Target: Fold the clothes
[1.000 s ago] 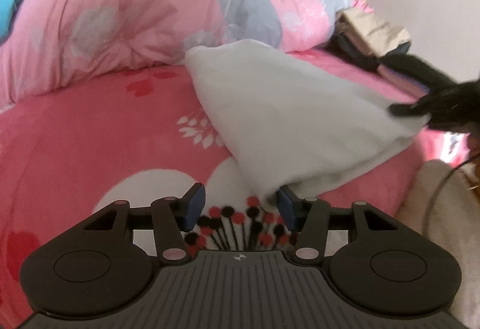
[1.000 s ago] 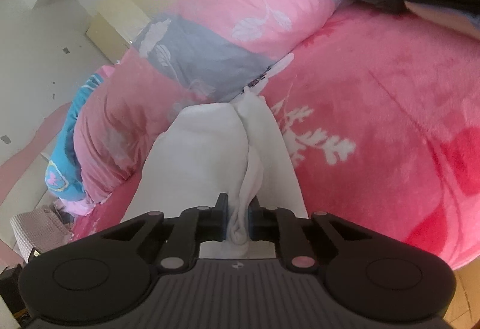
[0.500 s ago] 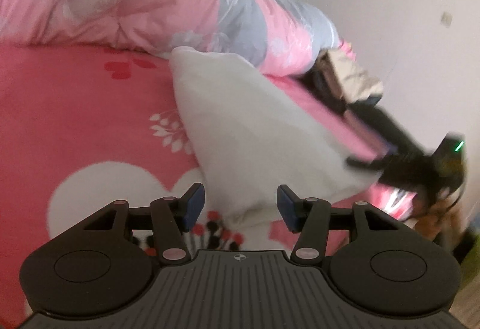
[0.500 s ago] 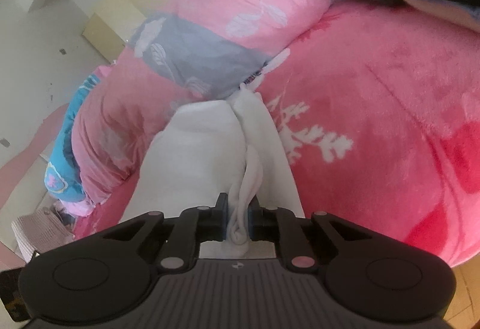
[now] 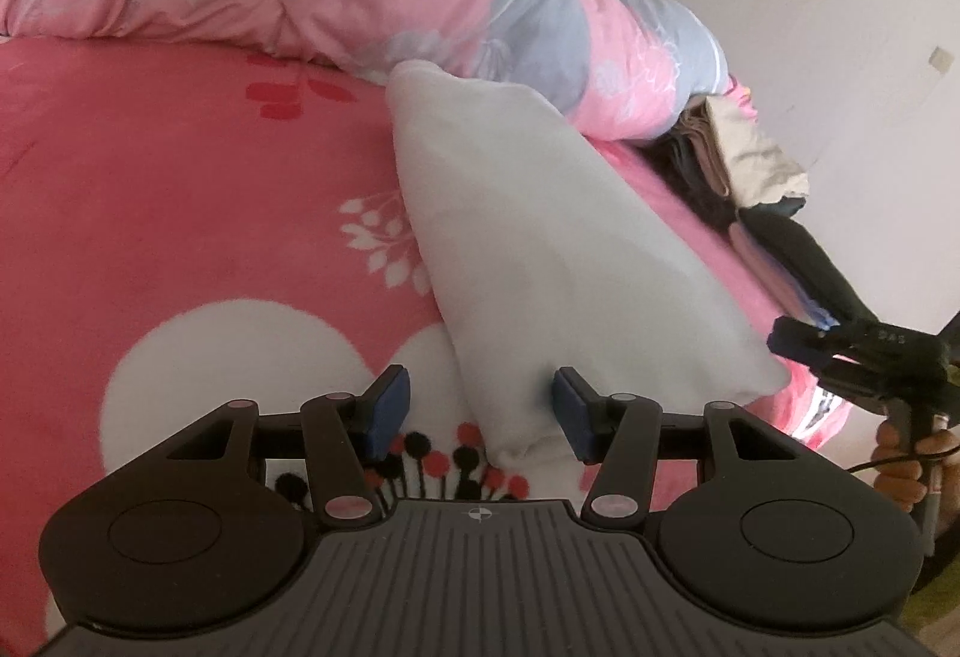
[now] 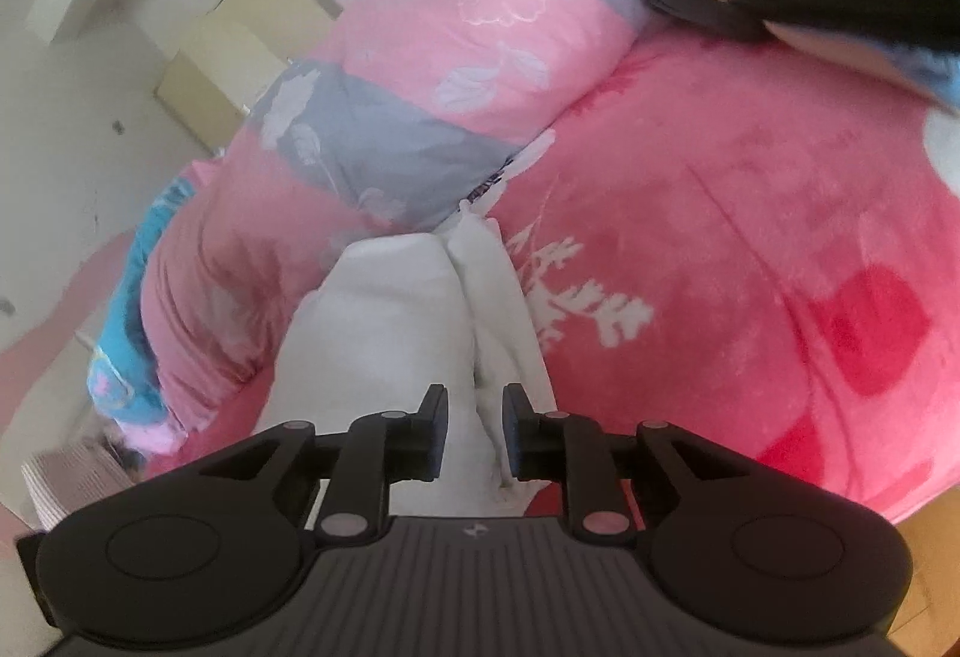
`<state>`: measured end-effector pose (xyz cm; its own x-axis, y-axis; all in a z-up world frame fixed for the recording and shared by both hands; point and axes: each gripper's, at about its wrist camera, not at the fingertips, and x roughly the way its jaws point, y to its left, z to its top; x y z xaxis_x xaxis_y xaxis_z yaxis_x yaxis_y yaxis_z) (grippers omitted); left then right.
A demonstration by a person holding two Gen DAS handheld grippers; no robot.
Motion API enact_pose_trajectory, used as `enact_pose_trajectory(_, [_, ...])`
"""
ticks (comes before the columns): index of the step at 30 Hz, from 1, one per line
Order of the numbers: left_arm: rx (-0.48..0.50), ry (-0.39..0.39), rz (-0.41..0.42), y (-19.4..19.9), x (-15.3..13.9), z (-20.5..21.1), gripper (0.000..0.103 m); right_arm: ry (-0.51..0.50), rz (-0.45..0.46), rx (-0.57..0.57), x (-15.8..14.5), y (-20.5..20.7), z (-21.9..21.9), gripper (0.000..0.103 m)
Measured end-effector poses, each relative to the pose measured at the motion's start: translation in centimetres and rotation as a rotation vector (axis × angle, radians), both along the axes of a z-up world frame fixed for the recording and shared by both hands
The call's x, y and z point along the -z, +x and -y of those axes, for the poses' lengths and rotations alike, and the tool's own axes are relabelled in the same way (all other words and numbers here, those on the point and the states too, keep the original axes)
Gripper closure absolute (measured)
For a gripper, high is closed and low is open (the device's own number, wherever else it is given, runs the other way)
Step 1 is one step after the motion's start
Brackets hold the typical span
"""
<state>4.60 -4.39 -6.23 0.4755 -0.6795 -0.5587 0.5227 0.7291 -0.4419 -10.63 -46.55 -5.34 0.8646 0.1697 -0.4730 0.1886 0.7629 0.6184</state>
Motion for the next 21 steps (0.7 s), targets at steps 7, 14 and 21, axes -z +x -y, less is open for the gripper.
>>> enact_pose_trajectory(7, [0.146, 0.229, 0.341, -4.5, -1.6, 2.2, 0.05, 0.055, -0.017, 0.02, 1.1, -0.3, 0.5, 0.082])
enact_pose_trajectory(14, [0.219, 0.541, 0.638, -7.7, 0.4, 6.4, 0.052, 0.084, -0.014, 0.023, 1.5, -0.3, 0.5, 0.082])
enact_pose_trajectory(21, [0.233, 0.609, 0.768, -8.8, 0.9, 7.1, 0.07, 0.096, -0.007, 0.025, 1.6, -0.4, 0.4, 0.082])
